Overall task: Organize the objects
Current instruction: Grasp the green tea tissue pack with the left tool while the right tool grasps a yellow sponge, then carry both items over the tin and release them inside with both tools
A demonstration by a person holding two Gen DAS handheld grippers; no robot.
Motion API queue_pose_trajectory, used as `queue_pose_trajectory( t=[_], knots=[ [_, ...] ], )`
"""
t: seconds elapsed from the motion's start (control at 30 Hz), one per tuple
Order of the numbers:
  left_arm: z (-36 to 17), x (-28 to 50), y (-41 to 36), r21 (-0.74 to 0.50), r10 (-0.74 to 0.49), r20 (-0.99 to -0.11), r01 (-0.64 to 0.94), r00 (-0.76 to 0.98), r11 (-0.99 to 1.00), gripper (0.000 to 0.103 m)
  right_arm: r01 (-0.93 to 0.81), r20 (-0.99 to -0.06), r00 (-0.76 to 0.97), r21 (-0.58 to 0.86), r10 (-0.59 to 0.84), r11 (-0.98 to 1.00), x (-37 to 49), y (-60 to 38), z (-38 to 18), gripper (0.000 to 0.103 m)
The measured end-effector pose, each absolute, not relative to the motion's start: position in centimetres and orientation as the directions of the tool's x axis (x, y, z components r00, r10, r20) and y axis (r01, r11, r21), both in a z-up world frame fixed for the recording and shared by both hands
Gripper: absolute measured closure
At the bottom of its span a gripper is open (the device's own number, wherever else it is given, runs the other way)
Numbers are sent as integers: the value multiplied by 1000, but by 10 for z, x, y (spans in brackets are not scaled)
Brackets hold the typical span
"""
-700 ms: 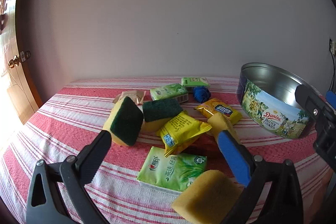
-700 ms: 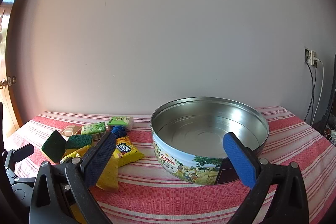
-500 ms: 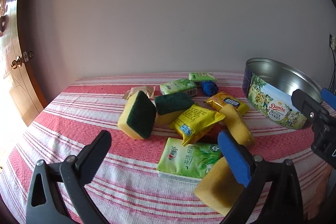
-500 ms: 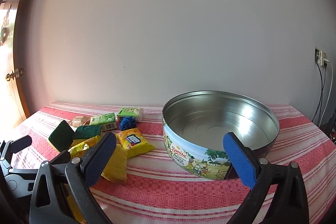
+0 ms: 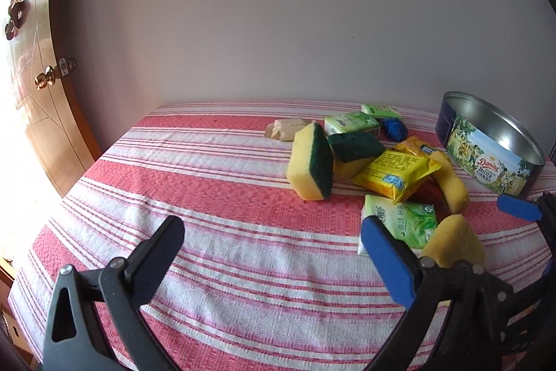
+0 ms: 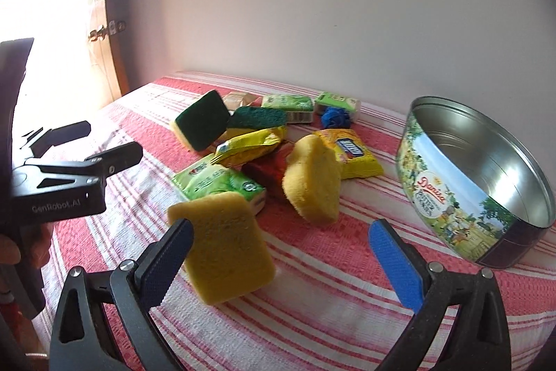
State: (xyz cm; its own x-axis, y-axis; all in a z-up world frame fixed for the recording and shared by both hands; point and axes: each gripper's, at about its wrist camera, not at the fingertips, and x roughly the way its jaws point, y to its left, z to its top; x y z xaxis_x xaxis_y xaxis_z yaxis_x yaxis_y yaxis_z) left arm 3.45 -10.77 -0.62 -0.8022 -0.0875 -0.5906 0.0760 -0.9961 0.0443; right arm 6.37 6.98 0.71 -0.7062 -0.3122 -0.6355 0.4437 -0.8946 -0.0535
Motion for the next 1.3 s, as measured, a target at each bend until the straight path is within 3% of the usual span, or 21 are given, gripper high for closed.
queue_pose_trajectory(
  t=[0.1, 0.17, 0.2, 0.23, 0.3, 0.33, 0.57, 0.8, 0.9, 1.03, 1.3],
  knots=[
    [-3, 34, -108, 30, -67, -591, 61, -804, -998, 0, 475, -675, -686, -136, -270, -869, 57, 50, -4, 5],
    [-3, 32, -103, 37, -53, -597, 39, -801, -999, 1, 510, -695, -664, -152, -276, -847, 56, 43, -8, 19],
    [-3, 30, -100, 41, -46, -603, 27, -797, -999, 1, 519, -705, -654, -153, -275, -841, 56, 42, -10, 30],
    [-3, 29, -96, 43, -35, -608, 12, -793, -999, 1, 529, -718, -639, -149, -277, -835, 56, 43, -12, 49],
    [-4, 27, -90, 38, -12, -618, -14, -786, -999, 1, 558, -734, -597, -92, -322, -825, 56, 49, -13, 71],
    [-5, 26, -87, 30, 1, -624, -26, -781, -999, 1, 554, -731, -593, -65, -339, -830, 58, 56, -12, 77],
    [-15, 12, -52, -32, 104, -670, -111, -735, -993, 1, 494, -643, -643, 67, -417, -867, 74, 120, 13, 77],
    [-29, -18, -9, -20, 98, -721, -121, -686, -992, 1, 329, -554, -774, 63, -308, -942, 73, 170, 30, 77],
    [-39, -29, -6, -11, 69, -751, -92, -657, -996, 8, 291, -532, -787, 124, -311, -949, 75, 183, 32, 77],
    [-51, -35, -16, -46, 79, -785, -70, -614, -996, 28, 268, -512, -799, 168, -316, -949, 71, 193, 34, 77],
    [-45, -7, -45, -61, 81, -763, -52, -641, -997, 30, 237, -448, -841, 199, -303, -951, 64, 211, 52, 77]
  ],
)
